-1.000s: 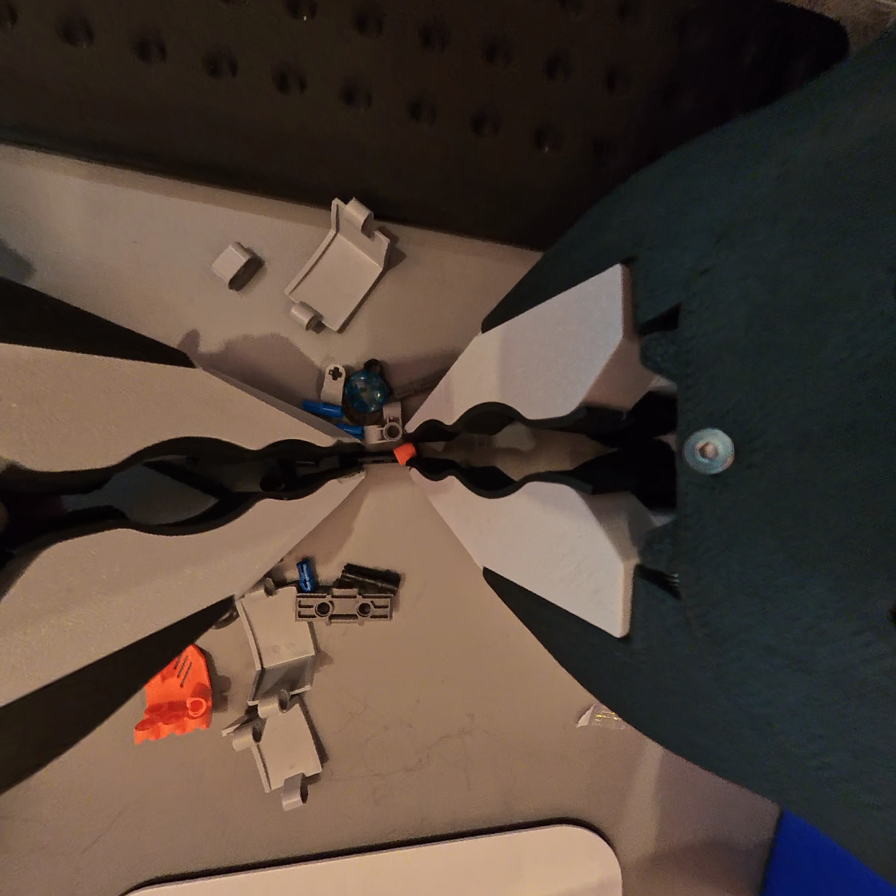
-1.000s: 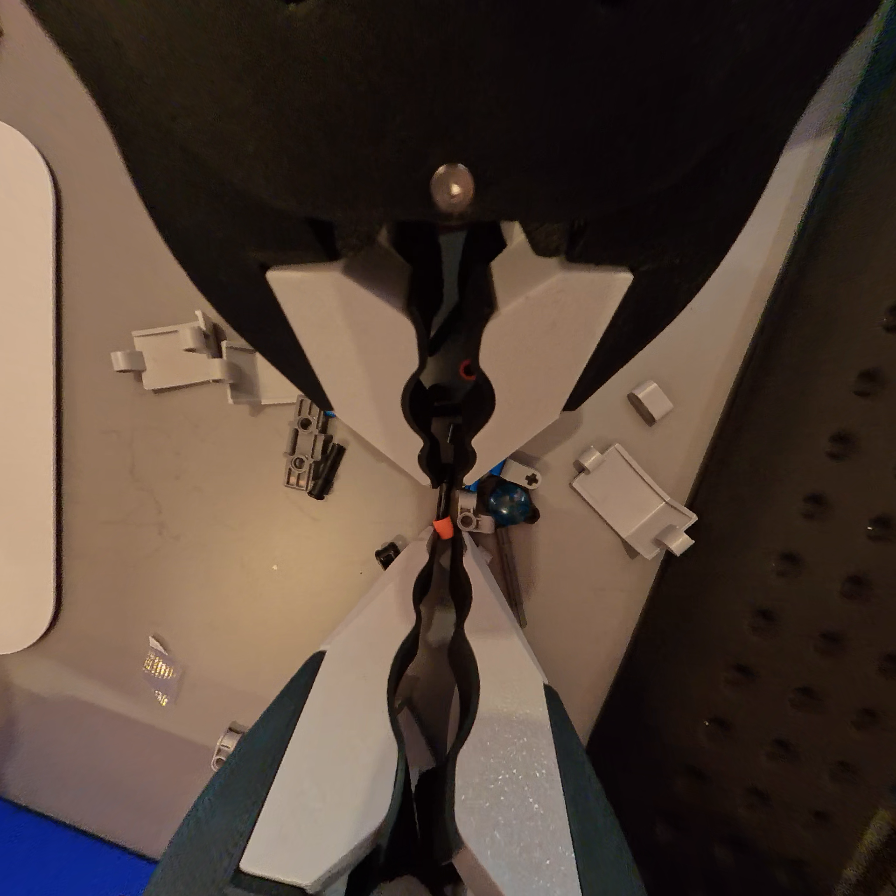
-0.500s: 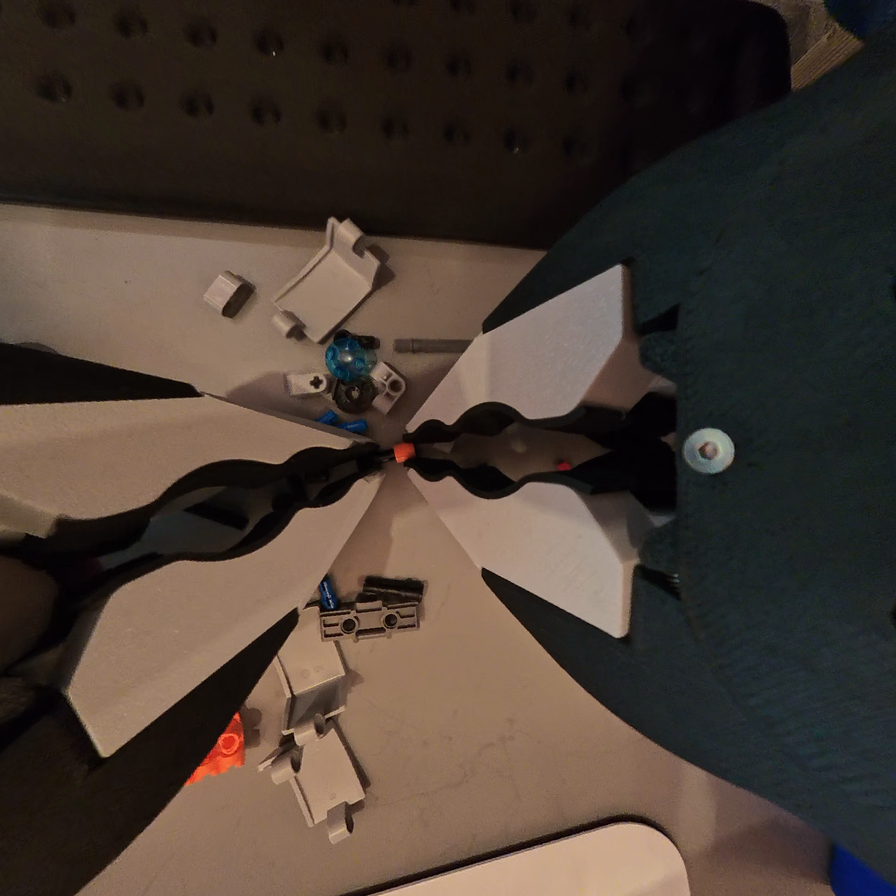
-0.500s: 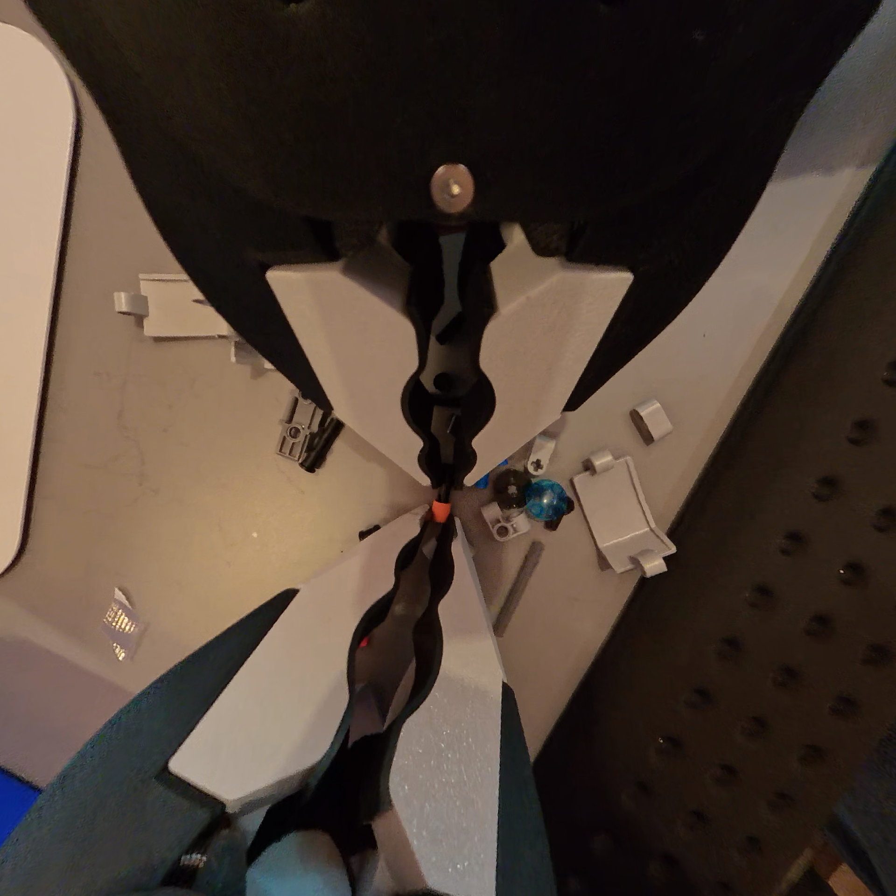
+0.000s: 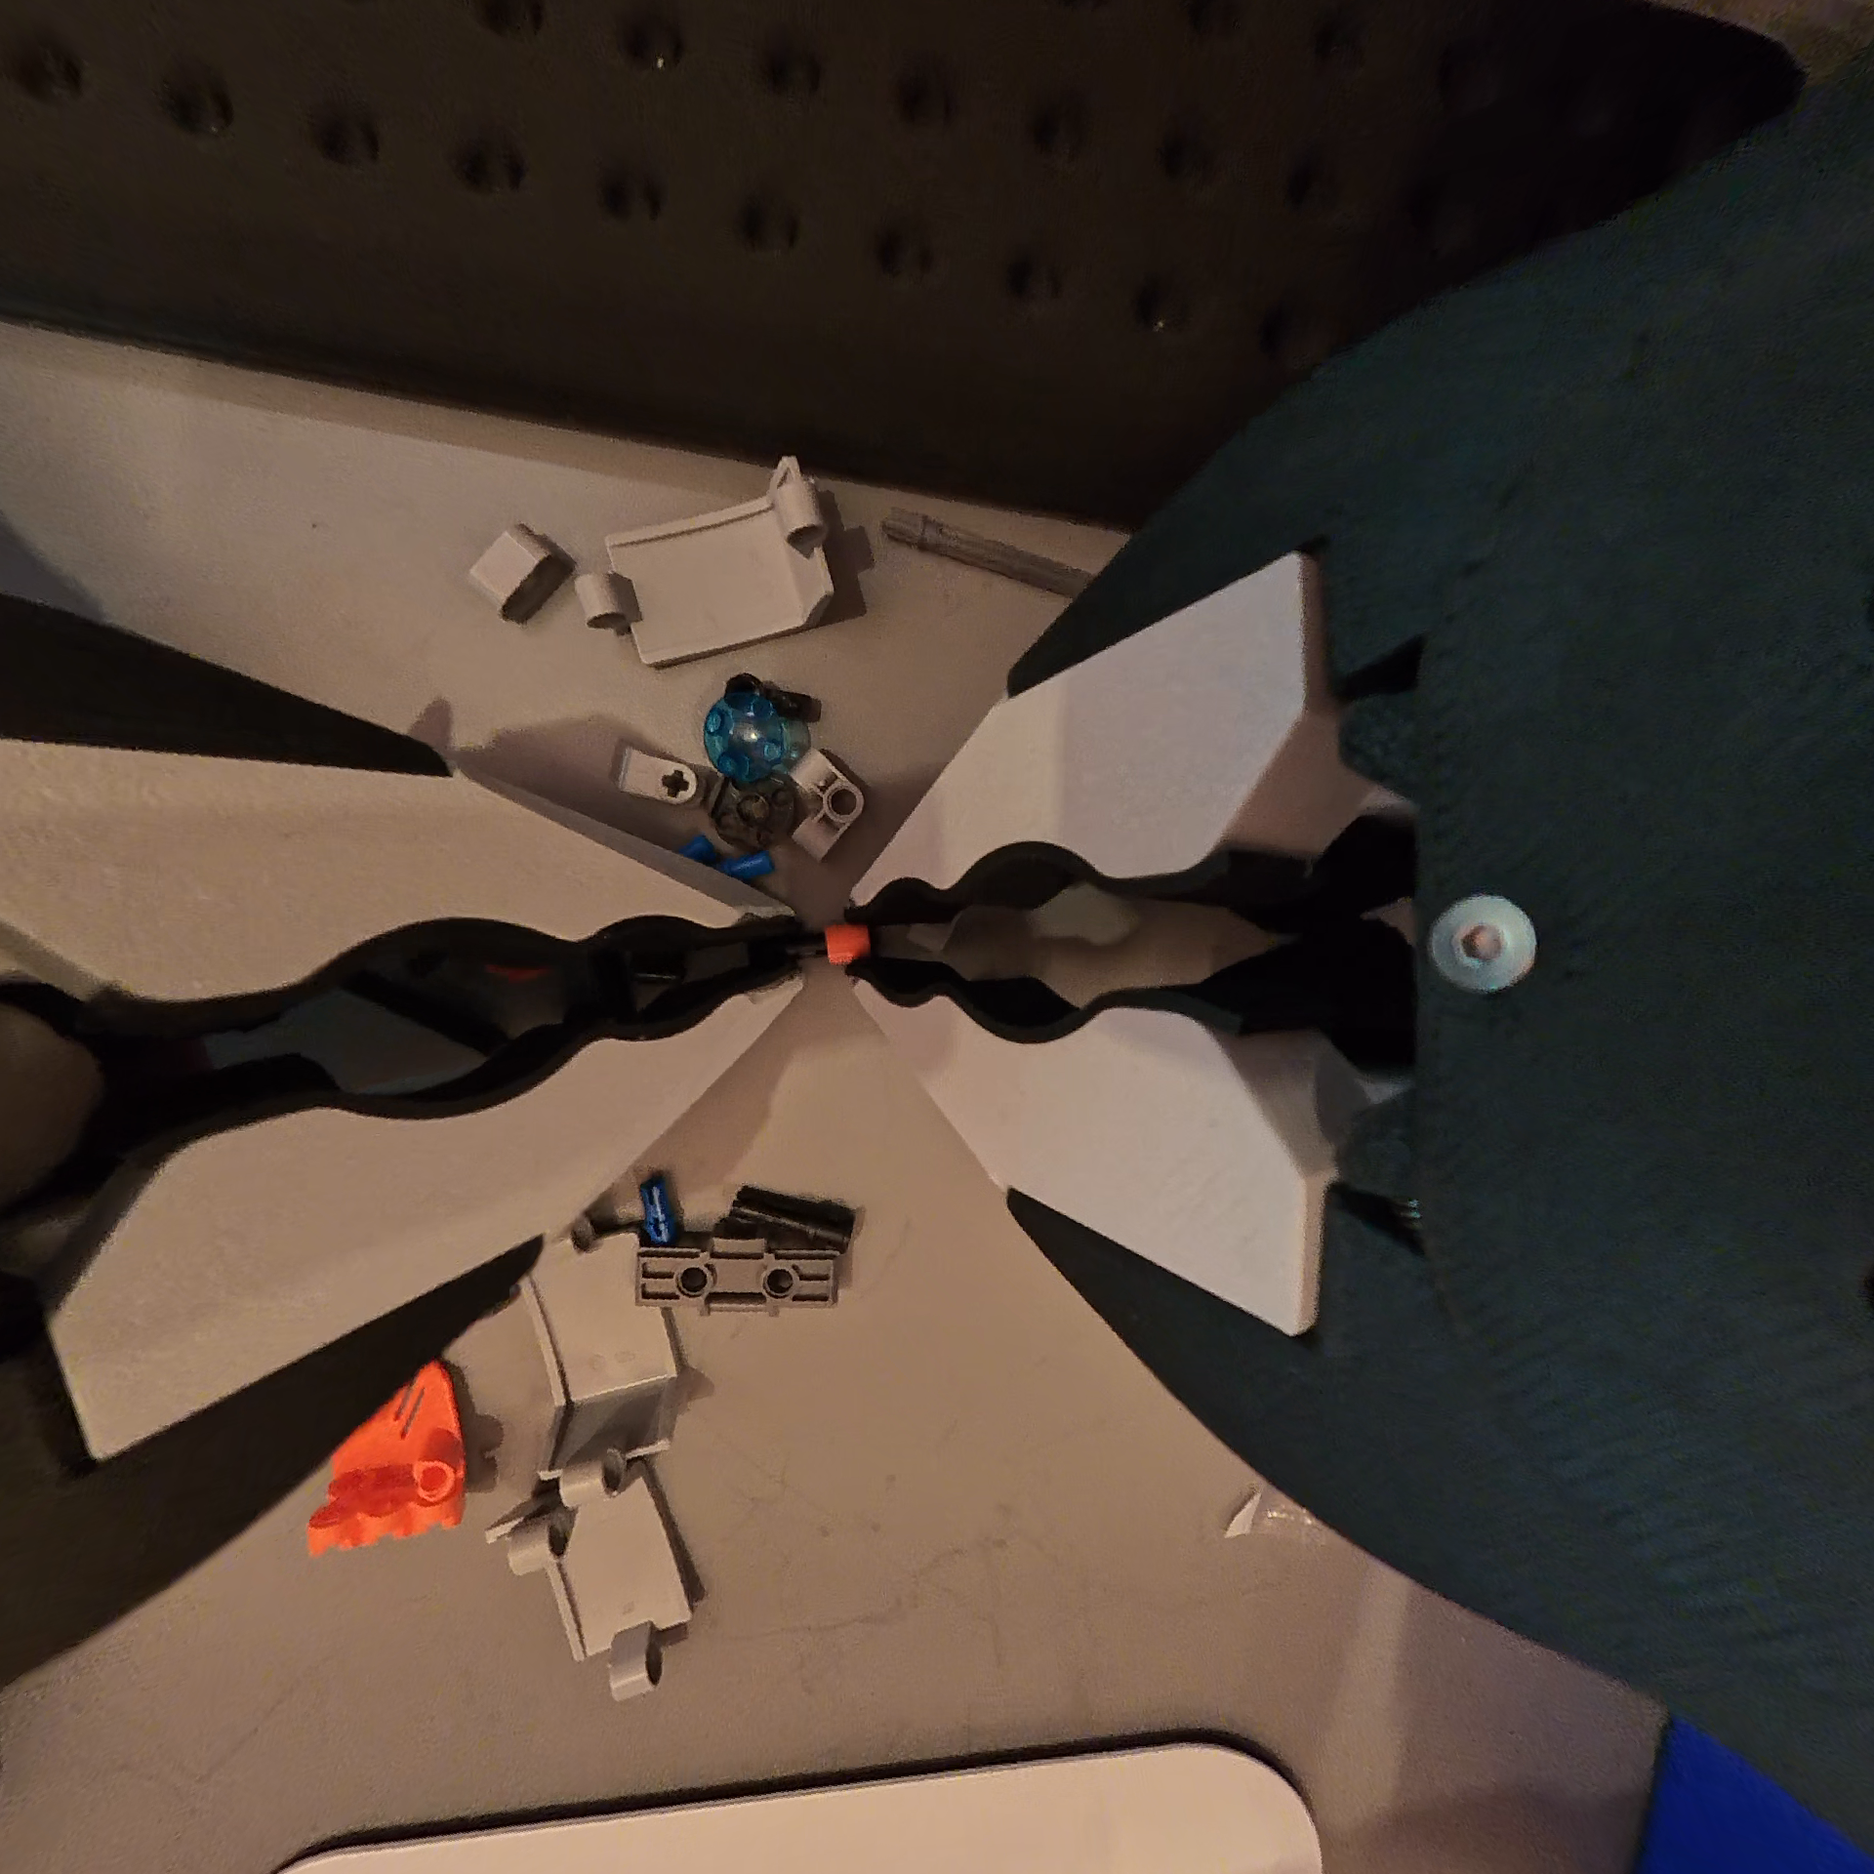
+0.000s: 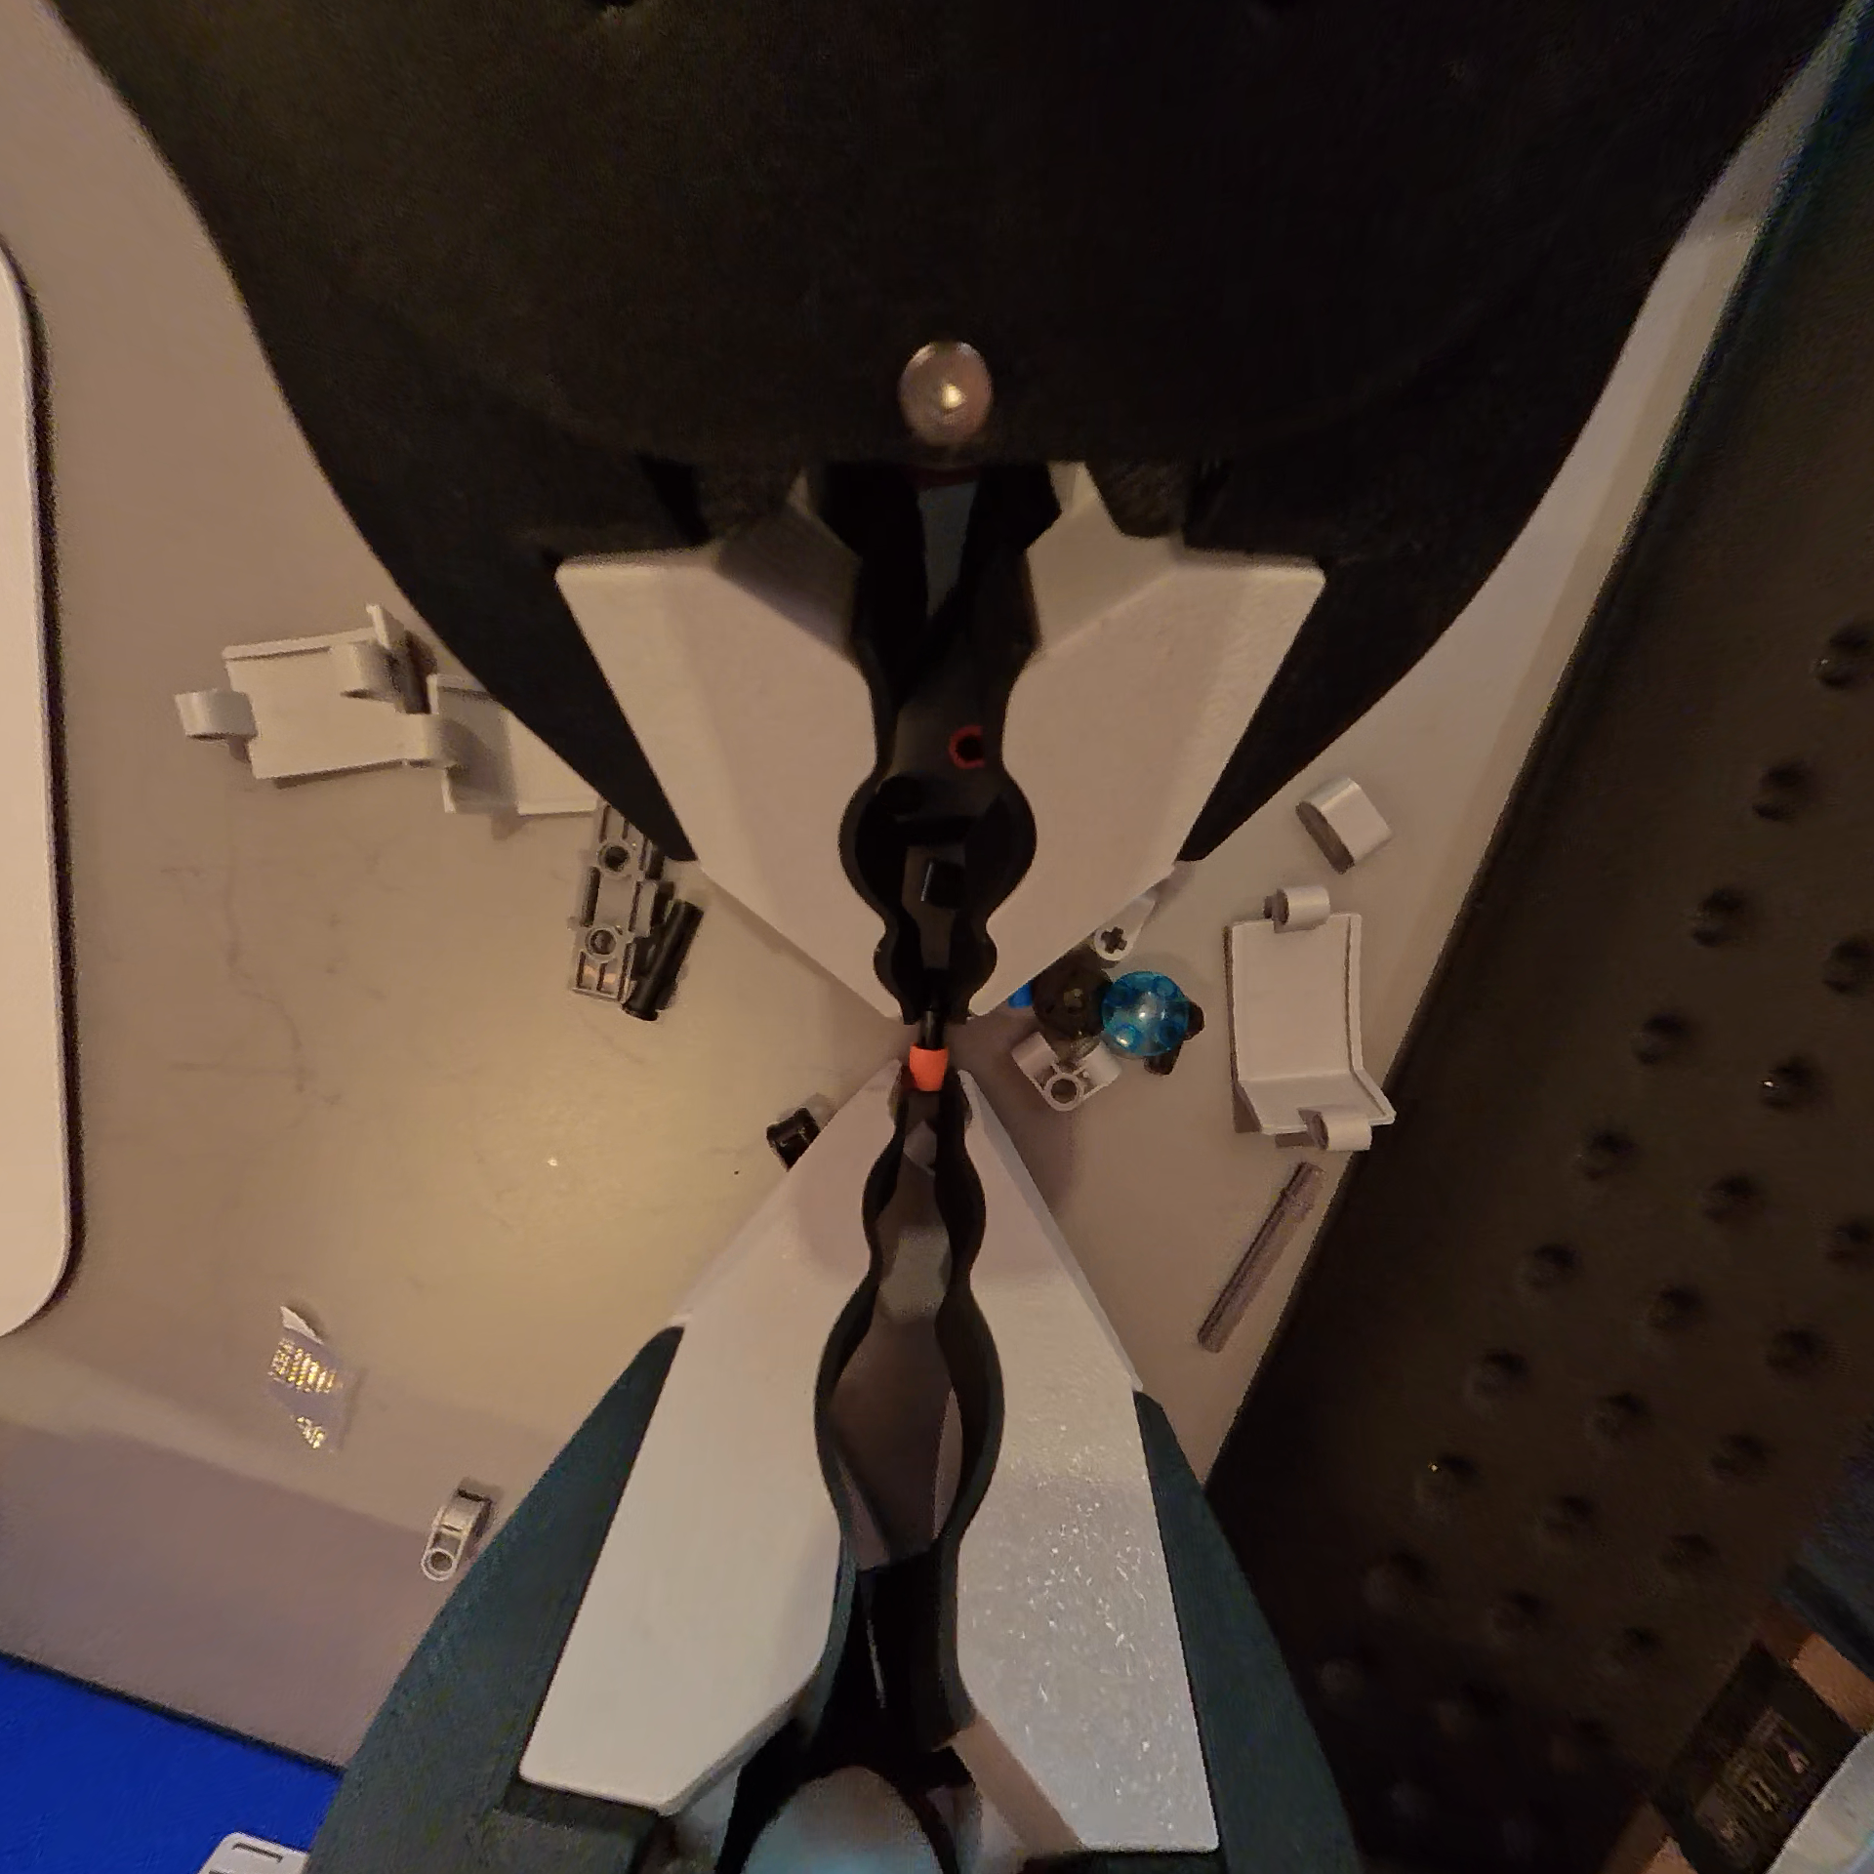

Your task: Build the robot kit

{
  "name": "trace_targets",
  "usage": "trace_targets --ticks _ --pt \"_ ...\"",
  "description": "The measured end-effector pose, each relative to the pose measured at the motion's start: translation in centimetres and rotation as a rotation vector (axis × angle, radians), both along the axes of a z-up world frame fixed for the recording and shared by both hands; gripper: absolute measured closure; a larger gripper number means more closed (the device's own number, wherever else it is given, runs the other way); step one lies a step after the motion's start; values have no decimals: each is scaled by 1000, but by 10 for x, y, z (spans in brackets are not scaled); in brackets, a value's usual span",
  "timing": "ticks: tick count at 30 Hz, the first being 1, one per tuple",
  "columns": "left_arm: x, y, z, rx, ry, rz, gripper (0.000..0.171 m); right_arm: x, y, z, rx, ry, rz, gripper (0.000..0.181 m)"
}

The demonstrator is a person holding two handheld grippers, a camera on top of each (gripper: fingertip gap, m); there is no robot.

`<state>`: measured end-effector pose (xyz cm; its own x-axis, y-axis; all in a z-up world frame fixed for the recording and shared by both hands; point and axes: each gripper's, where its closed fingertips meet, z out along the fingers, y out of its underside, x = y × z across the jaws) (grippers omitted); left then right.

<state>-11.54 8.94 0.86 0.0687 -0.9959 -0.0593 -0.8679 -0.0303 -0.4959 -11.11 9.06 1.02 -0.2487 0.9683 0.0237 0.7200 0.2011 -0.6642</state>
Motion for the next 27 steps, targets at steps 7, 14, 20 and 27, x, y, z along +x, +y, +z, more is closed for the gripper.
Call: trace_targets --ticks 7,14,20,27 --pt "1 0 0 17 -34 24 168 0 -1 0 6 32 -42 179" --pt "3 0 1 43 -54 44 168 1 -1 0 32 36 -65 179" --pt "10 1 0 59 -74 56 168 0 -1 0 16 51 -69 179" --pt "9 1 0 59 -87 79 167 1 -1 0 25 60 -70 179"
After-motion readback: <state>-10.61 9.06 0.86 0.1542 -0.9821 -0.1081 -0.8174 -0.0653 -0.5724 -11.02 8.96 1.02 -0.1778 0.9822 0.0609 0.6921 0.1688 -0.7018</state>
